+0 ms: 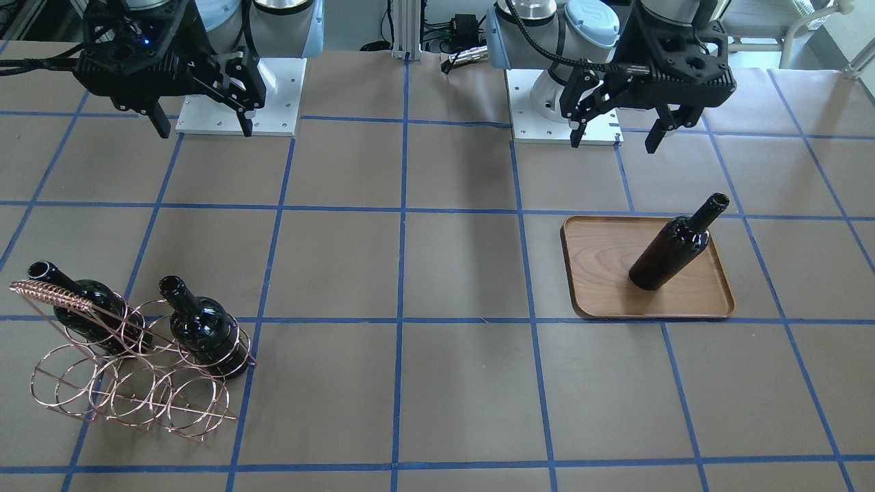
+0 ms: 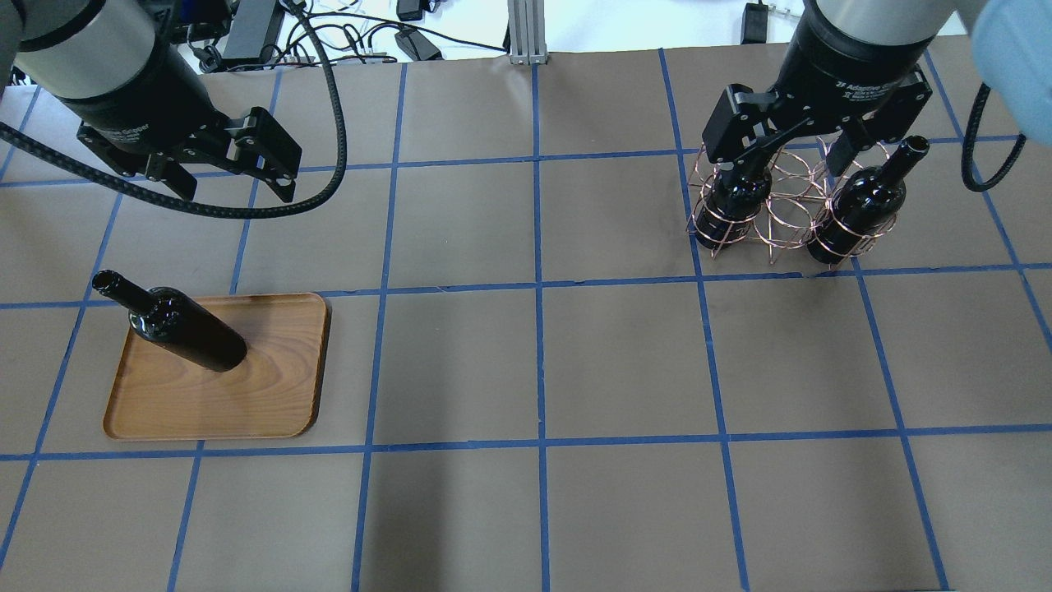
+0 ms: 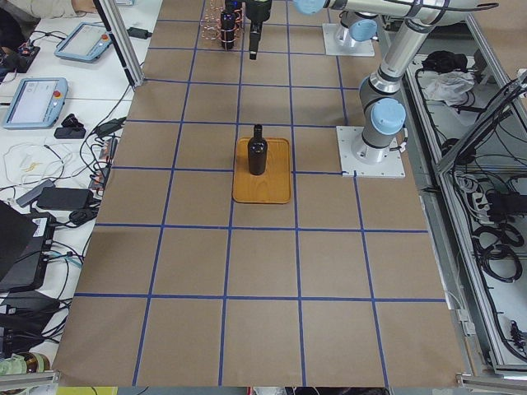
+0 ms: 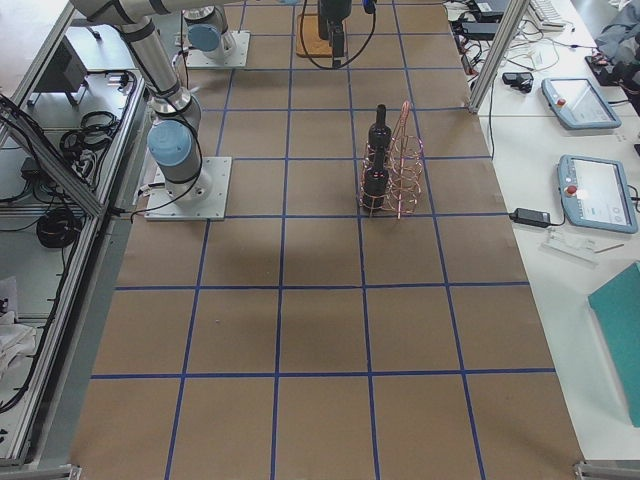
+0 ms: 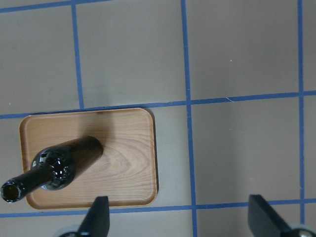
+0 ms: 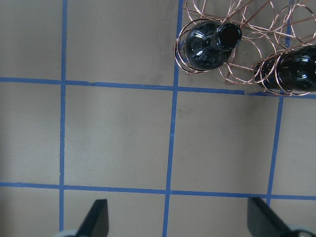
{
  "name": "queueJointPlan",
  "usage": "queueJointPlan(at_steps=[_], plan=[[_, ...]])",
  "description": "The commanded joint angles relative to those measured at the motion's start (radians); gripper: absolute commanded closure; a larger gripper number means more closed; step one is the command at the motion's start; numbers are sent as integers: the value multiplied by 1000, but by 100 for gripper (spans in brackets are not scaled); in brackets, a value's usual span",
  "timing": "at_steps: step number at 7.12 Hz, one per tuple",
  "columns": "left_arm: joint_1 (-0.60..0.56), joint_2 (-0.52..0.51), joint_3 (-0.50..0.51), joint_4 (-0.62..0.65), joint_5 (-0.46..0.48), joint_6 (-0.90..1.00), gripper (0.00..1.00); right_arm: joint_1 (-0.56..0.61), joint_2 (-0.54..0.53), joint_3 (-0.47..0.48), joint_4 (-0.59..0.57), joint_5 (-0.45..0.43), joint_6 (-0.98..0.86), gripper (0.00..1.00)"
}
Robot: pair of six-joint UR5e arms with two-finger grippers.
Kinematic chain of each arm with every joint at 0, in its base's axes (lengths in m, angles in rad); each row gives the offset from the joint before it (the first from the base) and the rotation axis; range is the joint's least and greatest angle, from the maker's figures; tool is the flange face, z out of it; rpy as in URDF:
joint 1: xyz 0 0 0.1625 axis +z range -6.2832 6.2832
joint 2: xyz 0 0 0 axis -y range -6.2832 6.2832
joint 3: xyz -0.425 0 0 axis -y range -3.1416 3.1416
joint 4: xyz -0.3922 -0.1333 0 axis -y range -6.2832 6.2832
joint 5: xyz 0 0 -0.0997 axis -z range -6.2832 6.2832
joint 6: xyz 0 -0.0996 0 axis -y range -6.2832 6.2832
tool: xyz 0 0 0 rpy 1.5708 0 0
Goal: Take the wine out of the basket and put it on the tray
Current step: 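Open the left gripper and raise it away from the tray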
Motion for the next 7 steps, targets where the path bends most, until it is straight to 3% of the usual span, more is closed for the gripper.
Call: queueJointPlan(at_steps=[1,7], plan=[[4,5,-2,-30,-21,10,0,-3,-1,0,7,-6,4,0],[14,4,-10,-38,-12,13,0,-3,-1,3,-5,6,1,0]])
